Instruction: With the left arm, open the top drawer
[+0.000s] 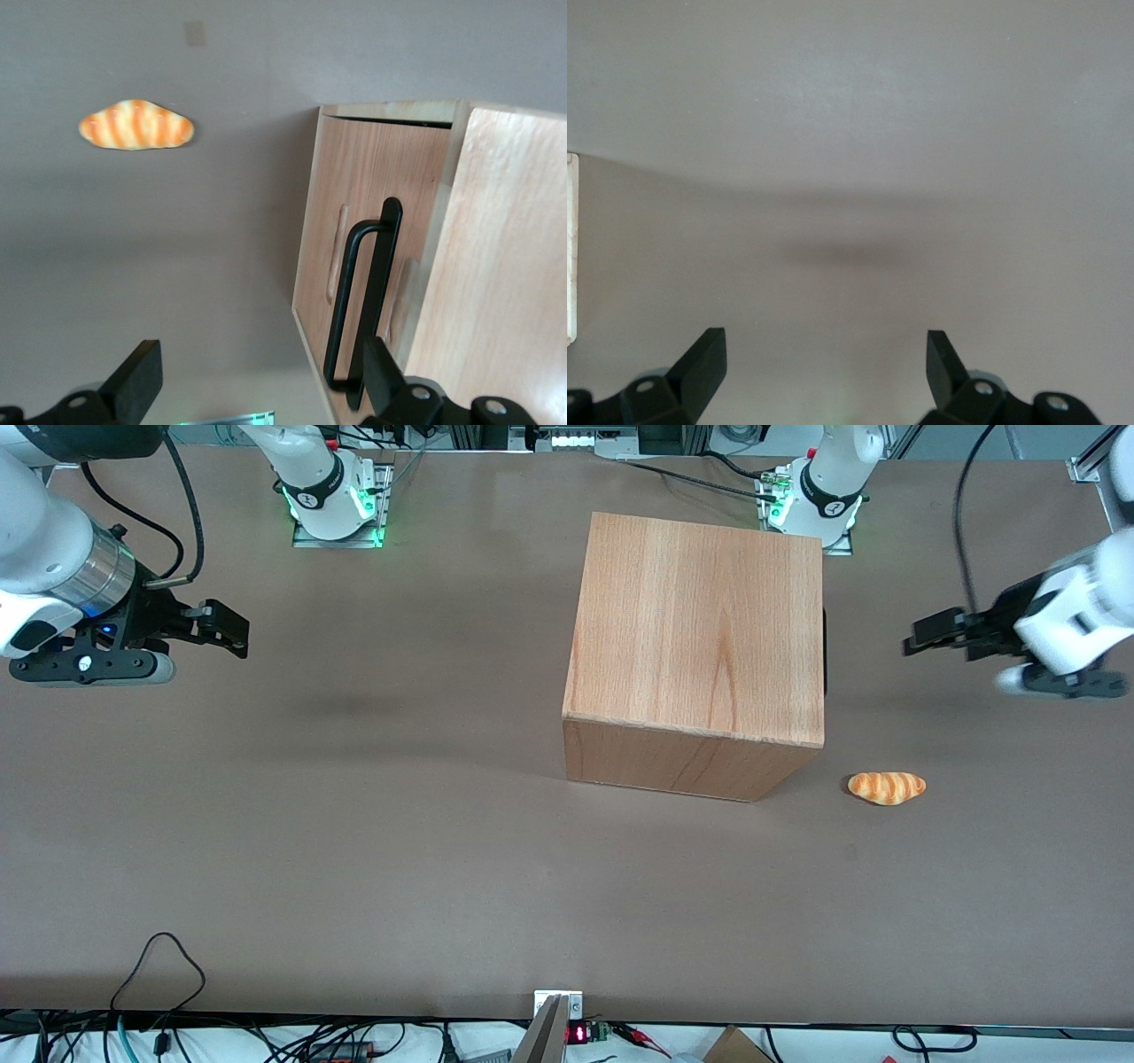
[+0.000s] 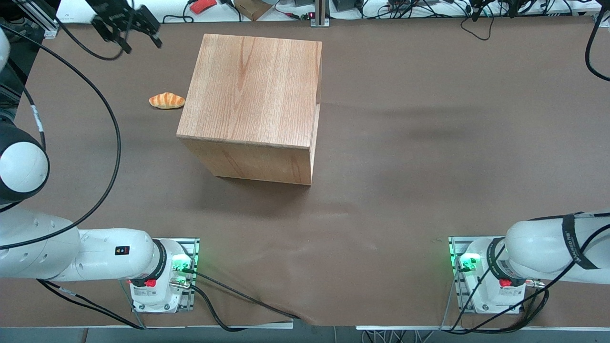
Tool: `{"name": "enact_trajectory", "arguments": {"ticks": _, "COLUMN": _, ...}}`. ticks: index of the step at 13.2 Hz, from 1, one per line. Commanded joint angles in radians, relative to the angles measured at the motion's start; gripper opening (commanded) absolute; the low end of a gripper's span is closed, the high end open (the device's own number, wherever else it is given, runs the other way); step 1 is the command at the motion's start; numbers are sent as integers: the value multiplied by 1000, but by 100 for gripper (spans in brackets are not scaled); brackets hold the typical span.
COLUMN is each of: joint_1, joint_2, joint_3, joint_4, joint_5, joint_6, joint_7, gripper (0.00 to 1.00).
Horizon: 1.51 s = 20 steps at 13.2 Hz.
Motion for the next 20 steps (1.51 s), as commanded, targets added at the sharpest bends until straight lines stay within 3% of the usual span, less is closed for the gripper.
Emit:
{"name": "enact_trajectory", "arguments": {"ticks": 1, "joint_1": 4, "joint_2": -54, "joint_3": -20, "joint_4": -162, "joint_5": -47, "joint_6": 116, "joint_7": 2, "gripper": 100}}
{"name": "enact_trajectory", "arguments": {"ticks": 6, "joint_1": 4, "joint_2": -51, "joint_3": -54, "joint_4": -265, "joint_5": -62, "joint_6": 219, "joint_7": 4, "gripper": 100}}
{"name": "enact_trajectory", "arguments": {"ticks": 20, "joint_1": -5, "joint_2": -43, "joint_3": -71, "joint_4": -341, "joint_5": -70, "joint_6": 280, "joint_7": 54, "gripper": 100}}
